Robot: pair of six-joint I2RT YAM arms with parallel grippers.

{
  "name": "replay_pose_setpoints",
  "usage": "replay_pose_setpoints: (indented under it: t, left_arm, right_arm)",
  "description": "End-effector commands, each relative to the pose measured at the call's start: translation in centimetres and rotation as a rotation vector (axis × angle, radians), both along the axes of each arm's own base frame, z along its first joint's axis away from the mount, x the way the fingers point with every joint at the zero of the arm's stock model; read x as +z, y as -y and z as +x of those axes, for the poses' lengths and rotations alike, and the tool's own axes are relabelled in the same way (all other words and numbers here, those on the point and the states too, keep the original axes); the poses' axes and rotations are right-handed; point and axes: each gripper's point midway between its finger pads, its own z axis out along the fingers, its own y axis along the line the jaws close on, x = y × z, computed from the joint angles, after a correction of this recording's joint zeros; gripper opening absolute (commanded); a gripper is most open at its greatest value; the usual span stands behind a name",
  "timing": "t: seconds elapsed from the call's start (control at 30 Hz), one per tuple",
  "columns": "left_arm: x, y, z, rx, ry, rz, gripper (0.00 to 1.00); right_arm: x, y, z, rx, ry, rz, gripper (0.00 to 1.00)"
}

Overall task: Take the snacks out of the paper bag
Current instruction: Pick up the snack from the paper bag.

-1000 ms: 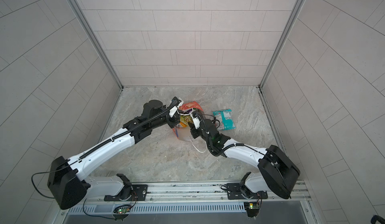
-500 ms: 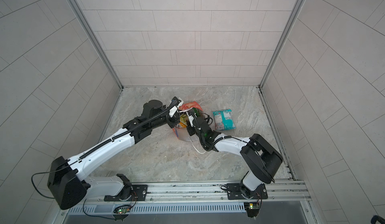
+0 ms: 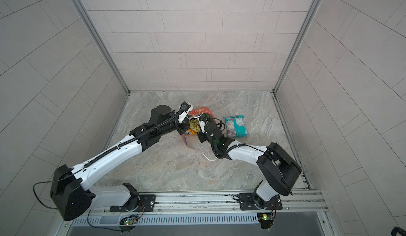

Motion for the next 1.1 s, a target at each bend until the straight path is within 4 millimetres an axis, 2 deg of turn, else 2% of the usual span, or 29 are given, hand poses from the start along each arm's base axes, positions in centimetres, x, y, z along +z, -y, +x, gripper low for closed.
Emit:
replay_pose_setpoints:
  t: [0.0,0.23,0.5,0.77,0.93,1.07]
  left_arm:
    - [1.4,0.3,0.2,-0.002,0.036,-0.041,0.0]
    - [1.5,0.1,0.2,0.01,0.044,-0.041,0.0]
    - [1.6,0.0,0.3,0.02,0.048,-0.043,0.0]
    - [1.6,-0.1,0.4,0.025,0.049,-0.044,0.0]
    - [1.4,-0.1,0.5,0.026,0.047,-0.038,0.0]
    - [1.4,0.0,0.6,0.027,0.048,-0.038,0.0]
  right_arm:
    - [2.6,0.4,-0.8,0.016,0.042,0.037,0.0]
    - [4.3,1.1,-2.8,0.057,0.056,0.067,0.0]
    - [7.0,3.0,-5.5,0.087,0.1,0.086,0.0]
    - [10.0,6.6,-8.2,0.046,0.159,0.103,0.0]
    - [11.4,8.8,-9.2,-0.001,0.181,0.118,0.0]
    - [12.5,9.8,-9.8,-0.01,0.19,0.15,0.0]
